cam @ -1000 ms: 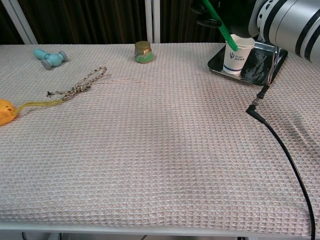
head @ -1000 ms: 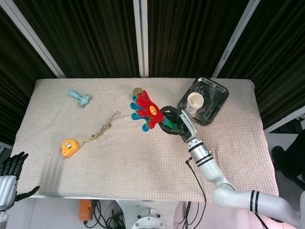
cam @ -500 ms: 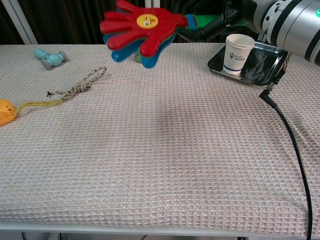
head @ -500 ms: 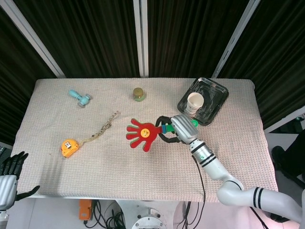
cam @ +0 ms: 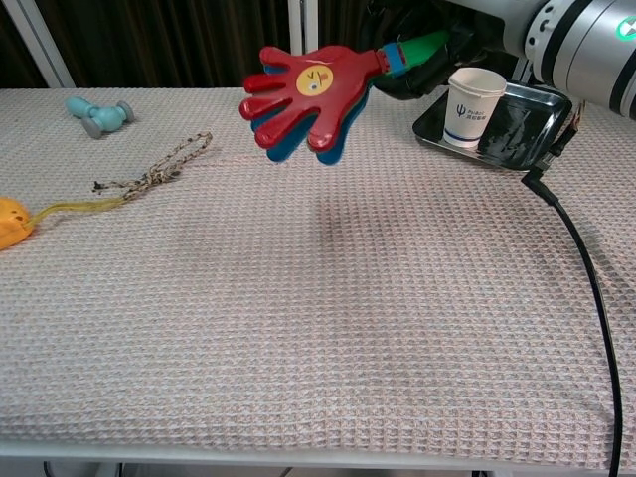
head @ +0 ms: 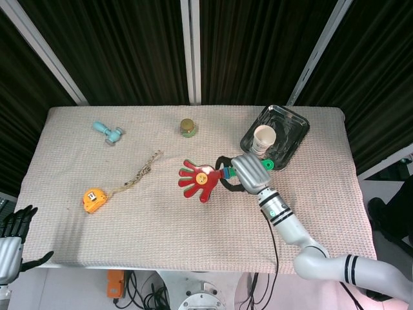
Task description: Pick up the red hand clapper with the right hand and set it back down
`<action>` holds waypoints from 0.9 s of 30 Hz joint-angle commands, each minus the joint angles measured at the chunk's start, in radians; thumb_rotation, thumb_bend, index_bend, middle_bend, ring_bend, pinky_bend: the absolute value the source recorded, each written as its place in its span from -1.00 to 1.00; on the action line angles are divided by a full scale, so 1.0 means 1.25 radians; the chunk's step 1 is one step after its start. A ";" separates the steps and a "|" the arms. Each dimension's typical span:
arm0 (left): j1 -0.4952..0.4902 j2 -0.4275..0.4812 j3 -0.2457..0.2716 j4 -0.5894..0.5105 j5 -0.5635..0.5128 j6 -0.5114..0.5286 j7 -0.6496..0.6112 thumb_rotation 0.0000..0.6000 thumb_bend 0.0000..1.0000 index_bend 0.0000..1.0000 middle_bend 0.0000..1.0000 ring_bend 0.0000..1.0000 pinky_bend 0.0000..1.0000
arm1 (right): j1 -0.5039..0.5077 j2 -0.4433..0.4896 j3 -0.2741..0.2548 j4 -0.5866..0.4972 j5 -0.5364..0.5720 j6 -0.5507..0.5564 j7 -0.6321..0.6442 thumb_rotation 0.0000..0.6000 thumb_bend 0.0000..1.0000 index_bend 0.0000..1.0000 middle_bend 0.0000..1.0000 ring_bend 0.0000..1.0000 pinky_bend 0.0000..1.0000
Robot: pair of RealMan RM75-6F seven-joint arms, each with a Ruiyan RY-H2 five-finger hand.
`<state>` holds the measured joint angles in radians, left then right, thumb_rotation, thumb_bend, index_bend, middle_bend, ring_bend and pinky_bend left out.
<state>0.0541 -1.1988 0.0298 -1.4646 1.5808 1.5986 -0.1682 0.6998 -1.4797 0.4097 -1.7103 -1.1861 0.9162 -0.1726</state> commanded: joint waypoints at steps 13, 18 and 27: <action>-0.005 -0.001 -0.001 0.003 0.002 -0.003 -0.003 1.00 -0.95 -0.91 -0.94 -1.00 -0.96 | -0.106 0.056 0.145 0.048 -0.149 -0.191 1.292 1.00 -0.41 0.71 0.49 0.53 0.95; -0.005 -0.002 -0.001 0.005 0.000 -0.006 -0.006 1.00 -0.95 -0.91 -0.94 -1.00 -0.96 | -0.068 0.042 0.082 0.096 -0.224 -0.149 1.163 1.00 -0.40 0.71 0.49 0.53 0.95; -0.004 -0.007 0.000 0.013 -0.002 -0.007 -0.009 1.00 -0.95 -0.91 -0.94 -1.00 -0.96 | -0.013 -0.006 -0.036 0.238 -0.310 -0.072 0.334 1.00 -0.35 0.71 0.51 0.53 0.95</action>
<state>0.0489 -1.2074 0.0299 -1.4489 1.5785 1.5895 -0.1794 0.6309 -1.4450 0.4800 -1.5660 -1.4498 0.7613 1.0920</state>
